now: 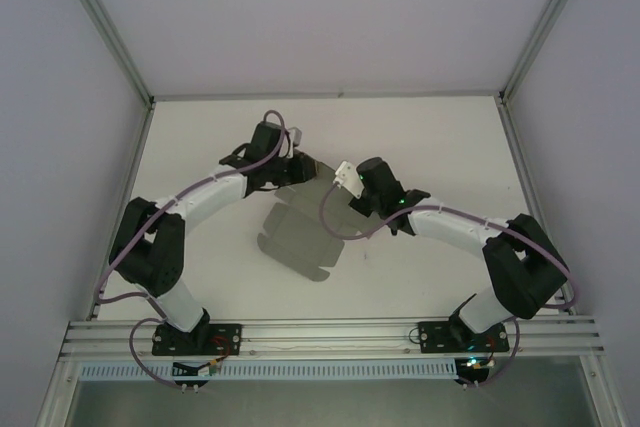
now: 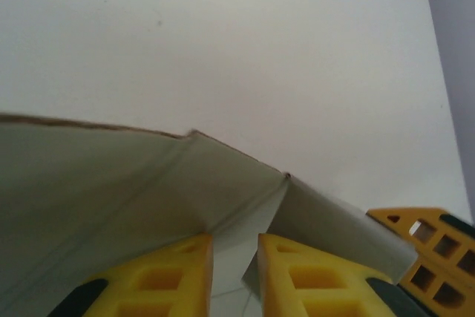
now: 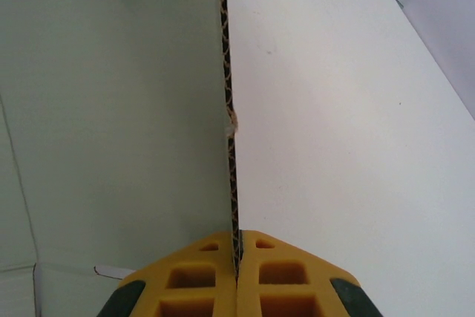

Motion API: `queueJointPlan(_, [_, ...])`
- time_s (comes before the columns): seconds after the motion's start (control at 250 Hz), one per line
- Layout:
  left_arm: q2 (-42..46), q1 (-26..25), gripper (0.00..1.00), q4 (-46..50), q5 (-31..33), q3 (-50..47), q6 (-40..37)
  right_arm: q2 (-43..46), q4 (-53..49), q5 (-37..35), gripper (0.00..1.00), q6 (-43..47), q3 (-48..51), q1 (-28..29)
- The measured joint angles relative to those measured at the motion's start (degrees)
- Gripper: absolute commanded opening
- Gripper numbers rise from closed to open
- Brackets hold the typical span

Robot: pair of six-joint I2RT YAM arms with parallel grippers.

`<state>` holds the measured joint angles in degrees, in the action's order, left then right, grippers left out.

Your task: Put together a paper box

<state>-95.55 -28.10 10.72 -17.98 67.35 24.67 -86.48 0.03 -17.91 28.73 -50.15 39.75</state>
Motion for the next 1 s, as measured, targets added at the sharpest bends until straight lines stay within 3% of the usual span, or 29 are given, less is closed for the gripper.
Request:
queueJointPlan(0.088, [-0.02, -1.36, 0.27, 0.22, 1.22, 0.5, -0.87, 0.0, 0.2, 0.61, 0.0, -0.24, -0.13, 0.0])
queueJointPlan(0.244, [-0.63, -2.14, 0.44, -0.13, 3.02, 1.95, -1.07, 0.0, 0.63, 1.7, 0.0, -0.37, -0.13, -0.02])
queueJointPlan(0.399, [-1.18, -2.16, 0.46, -0.72, 2.84, 1.97, -0.02, 0.0, 0.81, 1.75, 0.0, 0.17, -0.11, -0.22])
queueJointPlan(0.547, [-0.76, -2.21, 0.56, -0.61, 3.02, 1.57, -0.42, -0.02, 1.22, -0.28, 0.0, 0.31, -0.11, -0.22])
queueJointPlan(0.735, [10.49, -1.29, 1.0, 1.49, 7.23, -6.12, -2.21, -0.17, 1.68, -5.18, 0.0, 3.1, -0.13, 0.07])
queueJointPlan(0.894, [22.14, 2.67, 1.0, 4.26, 14.01, -11.91, -2.89, -0.48, 0.96, -7.61, 0.0, 5.27, -0.61, 0.04])
queueJointPlan(0.998, [22.95, 6.64, 1.0, 5.86, 18.43, -14.29, -2.62, -0.48, -0.35, -7.13, 0.0, 5.18, -1.81, 0.04])
